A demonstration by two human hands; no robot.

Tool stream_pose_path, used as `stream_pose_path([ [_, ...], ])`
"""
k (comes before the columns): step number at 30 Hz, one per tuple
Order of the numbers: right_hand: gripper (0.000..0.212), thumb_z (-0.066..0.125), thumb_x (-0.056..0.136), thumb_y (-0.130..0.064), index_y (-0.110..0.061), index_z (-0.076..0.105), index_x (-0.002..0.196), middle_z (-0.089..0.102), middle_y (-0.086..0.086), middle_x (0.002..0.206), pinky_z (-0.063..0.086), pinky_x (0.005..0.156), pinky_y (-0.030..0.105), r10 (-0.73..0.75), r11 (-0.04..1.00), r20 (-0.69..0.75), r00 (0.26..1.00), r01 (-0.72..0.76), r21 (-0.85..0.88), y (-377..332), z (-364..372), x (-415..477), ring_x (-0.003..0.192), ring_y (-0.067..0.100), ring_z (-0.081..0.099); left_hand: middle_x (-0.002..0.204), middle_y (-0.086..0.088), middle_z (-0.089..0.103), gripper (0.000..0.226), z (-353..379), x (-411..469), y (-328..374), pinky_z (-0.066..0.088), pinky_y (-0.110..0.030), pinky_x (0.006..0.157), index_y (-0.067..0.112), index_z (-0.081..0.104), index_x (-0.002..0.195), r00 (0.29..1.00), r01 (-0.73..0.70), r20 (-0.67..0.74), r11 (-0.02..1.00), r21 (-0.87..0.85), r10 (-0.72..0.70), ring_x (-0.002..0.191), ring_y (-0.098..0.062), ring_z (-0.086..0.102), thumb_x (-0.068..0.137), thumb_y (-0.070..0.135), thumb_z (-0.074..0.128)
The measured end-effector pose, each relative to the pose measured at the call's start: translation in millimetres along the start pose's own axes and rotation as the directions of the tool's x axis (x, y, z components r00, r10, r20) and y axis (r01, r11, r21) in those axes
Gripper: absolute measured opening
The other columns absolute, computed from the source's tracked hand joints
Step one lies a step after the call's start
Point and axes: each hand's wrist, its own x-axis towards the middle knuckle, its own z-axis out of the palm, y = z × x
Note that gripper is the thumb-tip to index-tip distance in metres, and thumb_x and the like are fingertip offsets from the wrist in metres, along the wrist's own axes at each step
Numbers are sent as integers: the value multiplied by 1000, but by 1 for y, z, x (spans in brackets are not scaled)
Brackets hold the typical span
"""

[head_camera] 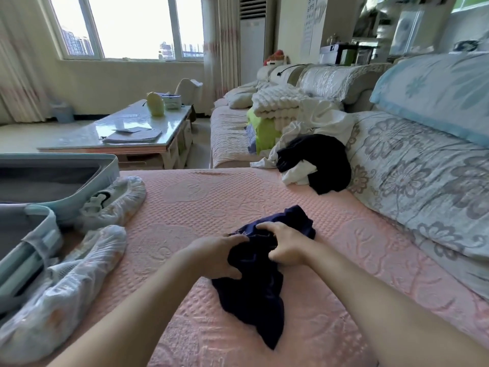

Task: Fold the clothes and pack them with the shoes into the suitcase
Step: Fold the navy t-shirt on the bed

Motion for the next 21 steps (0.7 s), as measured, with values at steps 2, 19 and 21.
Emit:
stream_pose_path([
  [2,91,63,78,-7,-38,26,156,39,-1,153,47,102,27,31,995,121,992,-20,-94,2,6,0,134,19,47,122,10,64,48,7,6,-8,49,-29,88,48,54,128,993,-8,-121,999,46,14,113,-20,61,83,37,66],
  [19,18,56,81,-15,-21,57,64,51,-4,64,36,61,30,-79,993,143,987,66,97,-22,9,42,62,12,48,103,6,65,14,-15,-24,-93,52,-31,81,42,65,88,914,329,-219,940,-88,-341,89,-18,60,84,29,62],
  [21,7,61,78,-18,-24,62,74,58,-6,73,43,65,32,-77,996,229,970,62,69,-29,13,39,68,13,54,113,9,56,37,-7,-19,-80,47,-32,87,48,54,117,974,147,-144,970,-195,-177,100,-17,54,84,43,69],
])
